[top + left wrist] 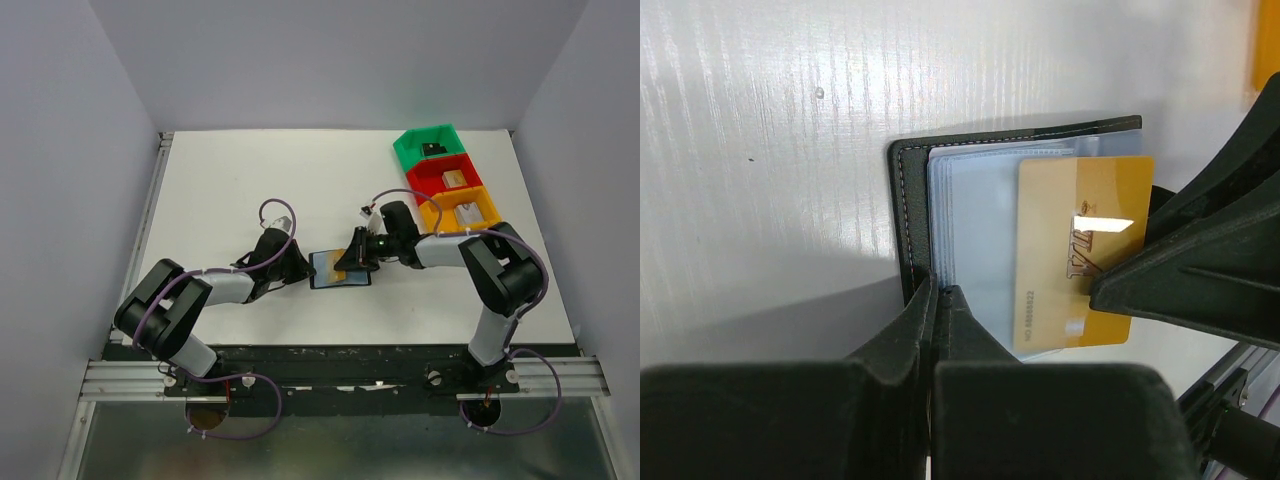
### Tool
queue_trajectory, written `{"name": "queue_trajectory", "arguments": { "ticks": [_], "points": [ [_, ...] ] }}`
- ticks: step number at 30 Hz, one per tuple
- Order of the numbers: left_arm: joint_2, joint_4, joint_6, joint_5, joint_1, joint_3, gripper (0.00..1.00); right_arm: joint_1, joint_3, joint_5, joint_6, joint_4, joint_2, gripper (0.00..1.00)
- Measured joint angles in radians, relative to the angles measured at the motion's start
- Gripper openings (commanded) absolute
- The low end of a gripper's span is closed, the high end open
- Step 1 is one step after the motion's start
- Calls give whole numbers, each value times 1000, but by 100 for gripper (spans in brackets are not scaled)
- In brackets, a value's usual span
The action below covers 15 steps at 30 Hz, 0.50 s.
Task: Take the credit cards out of the card holder
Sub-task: Remove the credit card from the card holder.
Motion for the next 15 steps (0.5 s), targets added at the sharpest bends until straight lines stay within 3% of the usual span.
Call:
{"name": "queue_trajectory", "arguments": {
  "ticks": [5, 11, 15],
  "points": [
    [-3, 3, 1, 0, 0, -4, 0, -8, -5, 12, -5, -16, -19, 18],
    [-20, -26, 10, -1, 0, -5, 0, -15, -6, 30, -23, -54, -32, 1],
    [-37, -50, 23, -2, 0, -9, 0, -18, -6, 44, -42, -95, -38, 0]
  ]
}}
